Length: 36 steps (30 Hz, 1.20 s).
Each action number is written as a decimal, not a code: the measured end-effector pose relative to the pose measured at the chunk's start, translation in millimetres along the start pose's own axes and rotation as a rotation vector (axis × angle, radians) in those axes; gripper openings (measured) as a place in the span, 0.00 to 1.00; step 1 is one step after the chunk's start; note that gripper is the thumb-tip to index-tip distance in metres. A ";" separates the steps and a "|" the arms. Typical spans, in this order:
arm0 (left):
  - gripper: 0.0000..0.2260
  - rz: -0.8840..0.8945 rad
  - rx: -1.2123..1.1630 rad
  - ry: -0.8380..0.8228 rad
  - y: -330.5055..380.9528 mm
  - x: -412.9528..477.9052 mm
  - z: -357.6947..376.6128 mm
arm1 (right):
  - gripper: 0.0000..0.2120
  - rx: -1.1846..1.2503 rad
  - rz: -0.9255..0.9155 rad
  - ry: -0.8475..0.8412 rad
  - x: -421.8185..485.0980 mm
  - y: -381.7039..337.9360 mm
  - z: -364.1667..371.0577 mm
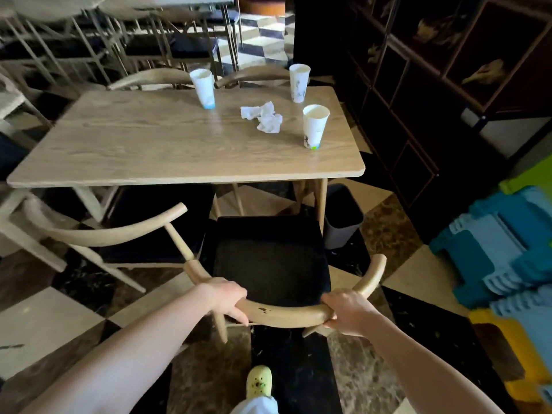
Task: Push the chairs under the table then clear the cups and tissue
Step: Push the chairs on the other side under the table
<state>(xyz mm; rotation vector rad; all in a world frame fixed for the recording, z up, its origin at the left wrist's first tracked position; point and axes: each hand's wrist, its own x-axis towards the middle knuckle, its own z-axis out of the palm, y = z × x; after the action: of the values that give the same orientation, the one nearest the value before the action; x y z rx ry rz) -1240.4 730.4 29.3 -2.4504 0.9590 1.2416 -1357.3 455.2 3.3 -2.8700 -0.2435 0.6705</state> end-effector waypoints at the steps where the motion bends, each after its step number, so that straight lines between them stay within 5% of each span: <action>1: 0.28 -0.001 -0.006 0.002 -8.7 4.8 -6.2 | 0.12 -0.004 -0.002 0.000 10.5 0.6 -5.2; 36: 0.32 0.070 0.026 0.089 -162.1 153.4 -135.0 | 0.18 -0.210 -0.011 -0.007 231.7 46.3 -102.2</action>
<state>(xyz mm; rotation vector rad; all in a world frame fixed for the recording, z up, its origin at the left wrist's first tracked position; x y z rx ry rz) -984.8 720.8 -21.8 -2.4903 1.0861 1.1417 -1100.8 442.3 -14.3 -3.0630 -0.3505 0.6910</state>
